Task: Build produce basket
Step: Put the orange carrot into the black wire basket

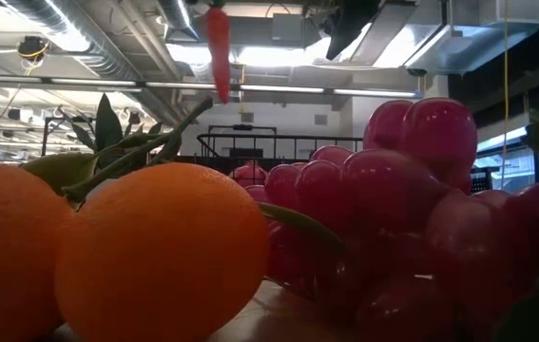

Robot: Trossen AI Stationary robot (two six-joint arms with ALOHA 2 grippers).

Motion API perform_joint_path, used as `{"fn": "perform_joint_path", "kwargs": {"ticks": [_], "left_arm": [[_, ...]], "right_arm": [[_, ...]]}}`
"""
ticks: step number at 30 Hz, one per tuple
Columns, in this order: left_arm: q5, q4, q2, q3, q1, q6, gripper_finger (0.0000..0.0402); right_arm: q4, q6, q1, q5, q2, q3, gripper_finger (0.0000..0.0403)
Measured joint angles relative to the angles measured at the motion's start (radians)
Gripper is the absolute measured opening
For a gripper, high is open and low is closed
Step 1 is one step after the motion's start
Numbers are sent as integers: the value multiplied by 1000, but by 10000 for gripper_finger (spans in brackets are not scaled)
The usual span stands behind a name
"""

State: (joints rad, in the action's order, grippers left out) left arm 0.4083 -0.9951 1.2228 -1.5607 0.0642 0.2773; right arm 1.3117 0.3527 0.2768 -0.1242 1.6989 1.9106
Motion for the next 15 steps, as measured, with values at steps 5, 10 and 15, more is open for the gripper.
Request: {"fn": "perform_joint_path", "kwargs": {"ticks": [5,10,15], "left_arm": [[-28,10,77,1,0,-16,0],[-64,33,178,0,1,-41,0],[-102,38,269,0,0,-53,0]], "right_arm": [[-5,-2,0,0,0,0,107],[-6,-3,0,0,1,0,107],[-5,-3,0,0,1,0,107]]}}
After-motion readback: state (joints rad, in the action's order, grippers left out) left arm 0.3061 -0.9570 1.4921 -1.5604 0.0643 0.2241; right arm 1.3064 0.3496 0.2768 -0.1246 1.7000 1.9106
